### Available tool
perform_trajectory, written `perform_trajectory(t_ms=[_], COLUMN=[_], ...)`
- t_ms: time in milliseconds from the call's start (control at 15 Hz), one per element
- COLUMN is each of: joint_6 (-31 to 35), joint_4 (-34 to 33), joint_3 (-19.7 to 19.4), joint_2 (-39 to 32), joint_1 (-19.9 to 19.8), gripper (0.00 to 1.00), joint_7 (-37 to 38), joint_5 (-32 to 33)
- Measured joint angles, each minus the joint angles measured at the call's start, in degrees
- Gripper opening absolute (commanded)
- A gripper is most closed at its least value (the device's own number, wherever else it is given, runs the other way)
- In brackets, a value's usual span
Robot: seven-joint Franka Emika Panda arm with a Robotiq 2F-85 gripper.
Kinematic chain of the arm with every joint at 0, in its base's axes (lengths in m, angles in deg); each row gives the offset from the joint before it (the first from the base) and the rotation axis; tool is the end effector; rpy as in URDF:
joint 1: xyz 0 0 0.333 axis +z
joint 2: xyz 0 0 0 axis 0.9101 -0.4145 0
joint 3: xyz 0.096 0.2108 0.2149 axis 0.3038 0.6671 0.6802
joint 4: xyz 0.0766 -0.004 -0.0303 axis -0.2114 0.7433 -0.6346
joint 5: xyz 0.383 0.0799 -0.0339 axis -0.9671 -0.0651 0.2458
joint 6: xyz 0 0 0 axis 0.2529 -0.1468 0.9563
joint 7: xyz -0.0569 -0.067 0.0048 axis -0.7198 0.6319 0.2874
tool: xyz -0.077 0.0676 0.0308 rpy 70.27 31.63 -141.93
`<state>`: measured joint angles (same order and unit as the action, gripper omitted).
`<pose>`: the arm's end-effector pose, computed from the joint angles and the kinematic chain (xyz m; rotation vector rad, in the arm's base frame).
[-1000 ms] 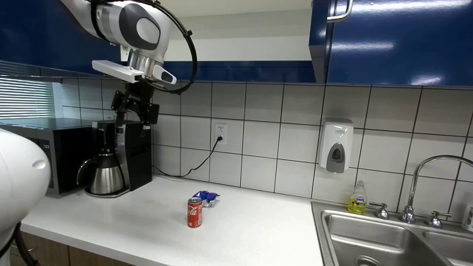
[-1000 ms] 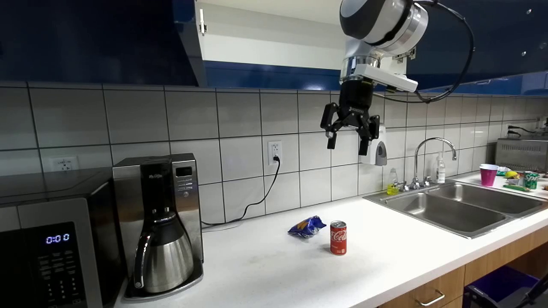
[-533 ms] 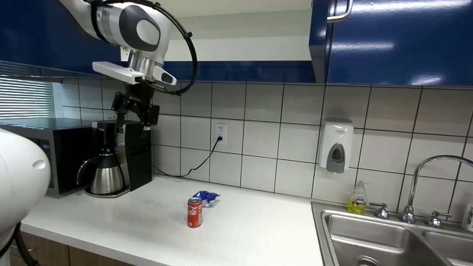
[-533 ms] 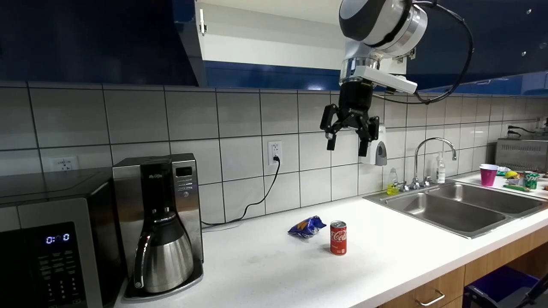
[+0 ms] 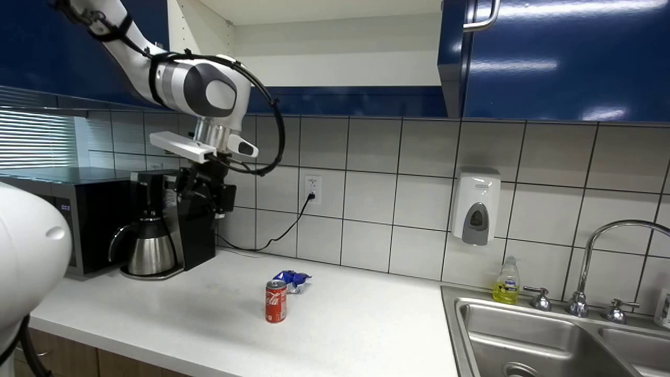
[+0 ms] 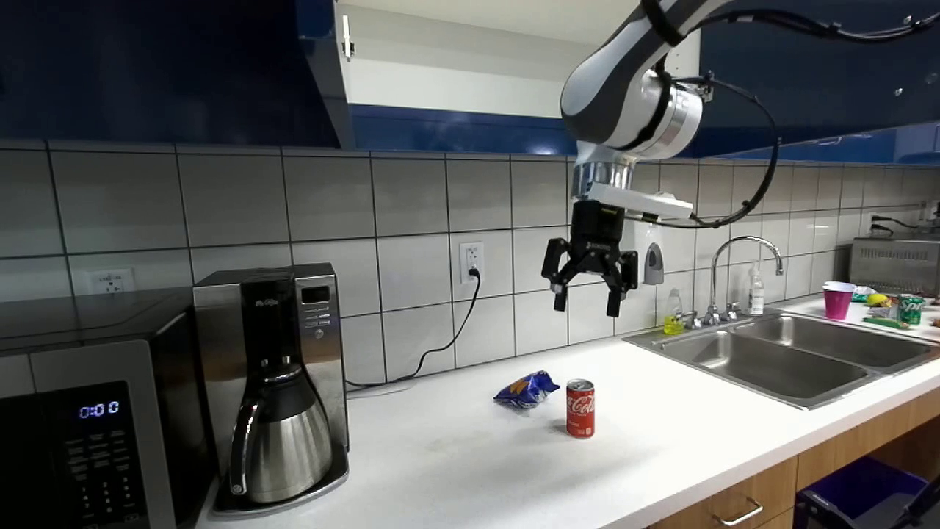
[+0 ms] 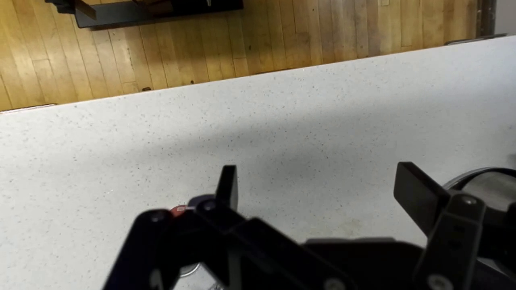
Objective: Put the can in the top cabinet
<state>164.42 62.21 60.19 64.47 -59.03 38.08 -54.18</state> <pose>0.4228 0.0613 0.3941 -2.9332 0.0738 0.1281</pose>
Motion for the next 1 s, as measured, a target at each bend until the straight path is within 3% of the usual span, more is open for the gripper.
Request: perform_trajectory(t_ms=[1000], joint_6=[25.4], joint_4=[-1.9], joint_3=[-1.6], joint_2=[-26.1], joint_1=[-4.4], gripper=[1.00], joint_7=[-2.4], joint_5=[8.1])
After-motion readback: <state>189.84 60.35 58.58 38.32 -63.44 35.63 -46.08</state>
